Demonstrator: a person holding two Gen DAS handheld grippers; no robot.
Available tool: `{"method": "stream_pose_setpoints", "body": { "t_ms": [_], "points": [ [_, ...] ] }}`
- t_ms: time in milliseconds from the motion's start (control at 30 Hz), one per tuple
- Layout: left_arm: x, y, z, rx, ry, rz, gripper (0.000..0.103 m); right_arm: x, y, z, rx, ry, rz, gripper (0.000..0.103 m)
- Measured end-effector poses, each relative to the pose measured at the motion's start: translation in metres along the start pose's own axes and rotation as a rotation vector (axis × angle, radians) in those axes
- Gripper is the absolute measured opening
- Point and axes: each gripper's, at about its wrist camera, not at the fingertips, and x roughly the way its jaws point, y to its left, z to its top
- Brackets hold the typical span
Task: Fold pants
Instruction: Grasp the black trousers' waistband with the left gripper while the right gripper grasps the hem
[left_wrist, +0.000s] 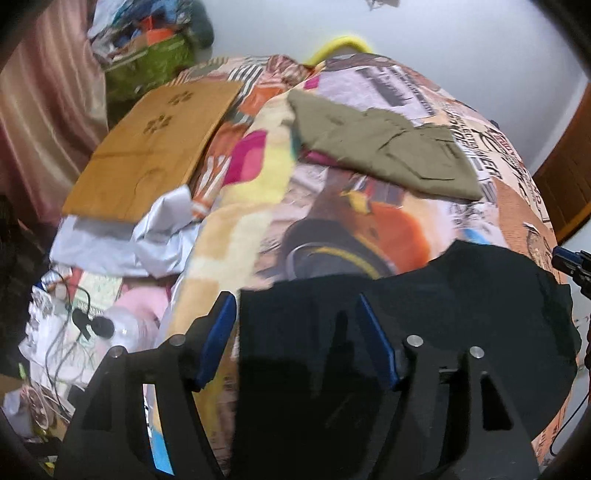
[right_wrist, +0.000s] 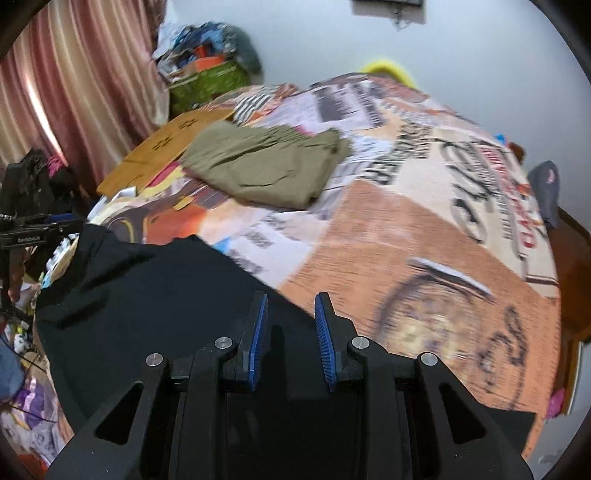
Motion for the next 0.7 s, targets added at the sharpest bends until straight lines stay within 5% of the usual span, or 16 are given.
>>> {"method": "stream_pose_setpoints", "body": {
  "t_ms": [67,533,700],
  "points": [
    [0.007,0.011,-0.004,-0.013,0.013,-0.021,0.067,0.012,0.013,0.005,-0.018,0.017,0.013,0.036],
    [0.038,0.005,-0.005,0.032,0.024,-0.173,0.067,0.075,0.046,0.030,-0.040,0.175,0.111,0.037],
    [0.034,0.006,-0.005,0.027,-0.004,-0.175,0.047,0.079,0.054,0.033,-0.067,0.195,0.109,0.037]
  ]
}}
